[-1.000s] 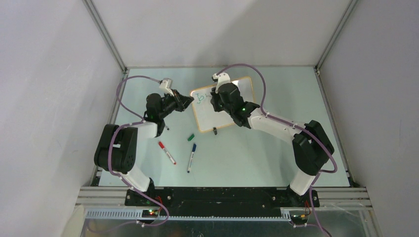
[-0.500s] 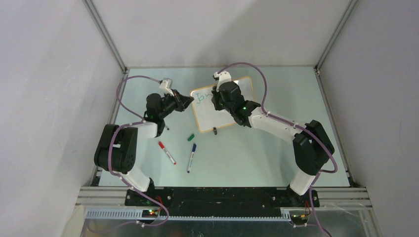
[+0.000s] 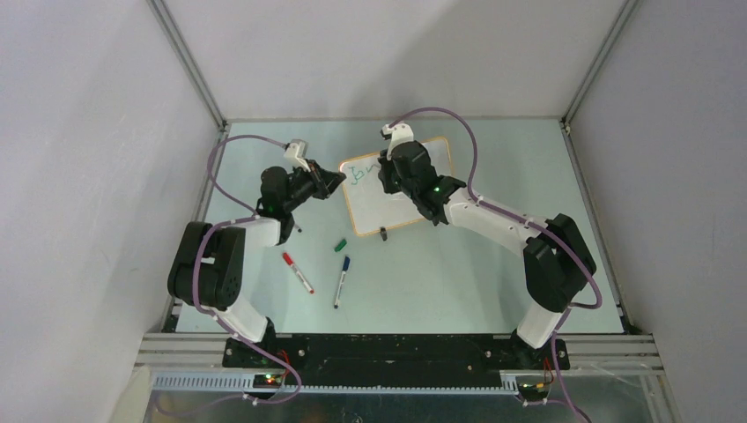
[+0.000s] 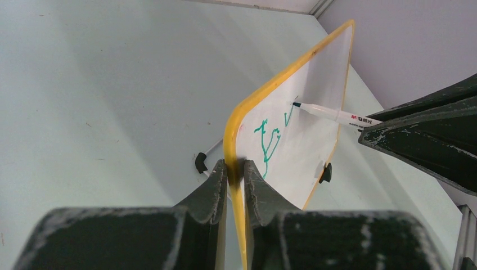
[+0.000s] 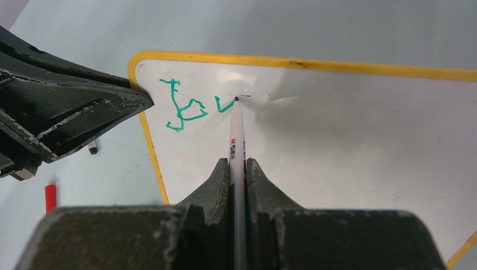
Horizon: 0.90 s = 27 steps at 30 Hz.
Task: Write a sentence on the whiteboard
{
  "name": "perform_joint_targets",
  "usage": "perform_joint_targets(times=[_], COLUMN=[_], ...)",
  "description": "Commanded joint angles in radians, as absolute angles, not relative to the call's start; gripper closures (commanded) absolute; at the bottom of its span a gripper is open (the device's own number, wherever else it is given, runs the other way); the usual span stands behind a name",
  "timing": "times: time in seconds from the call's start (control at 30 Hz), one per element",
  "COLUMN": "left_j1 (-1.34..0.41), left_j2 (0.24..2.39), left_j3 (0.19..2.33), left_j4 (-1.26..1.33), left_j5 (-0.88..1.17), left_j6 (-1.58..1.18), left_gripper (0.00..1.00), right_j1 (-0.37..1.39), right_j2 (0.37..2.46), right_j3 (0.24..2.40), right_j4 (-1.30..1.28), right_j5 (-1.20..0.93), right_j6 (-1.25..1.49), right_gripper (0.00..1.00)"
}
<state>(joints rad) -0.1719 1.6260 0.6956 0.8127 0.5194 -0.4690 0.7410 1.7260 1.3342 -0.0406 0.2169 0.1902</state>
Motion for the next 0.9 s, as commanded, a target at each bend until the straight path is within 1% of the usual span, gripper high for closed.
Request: perform_joint_targets(times=[0.0, 0.87], left_j1=[-0.179, -0.178], left_j2=[1.591, 1.592], left_j3=[0.691, 0.69], left_j4=[0.828, 0.828], left_j5=[0.507, 0.508], left_j6=[-0.42, -0.42], left_gripper=[1.0, 1.0], right_j1=[0.733, 0.764], right_j2=[1.736, 1.737], right_j3=[1.379, 1.358], right_j4=[-0.032, -0.112], right_j5=[0.226, 0.25], right_j6=[0.19, 0.189], right_gripper=[1.0, 1.0])
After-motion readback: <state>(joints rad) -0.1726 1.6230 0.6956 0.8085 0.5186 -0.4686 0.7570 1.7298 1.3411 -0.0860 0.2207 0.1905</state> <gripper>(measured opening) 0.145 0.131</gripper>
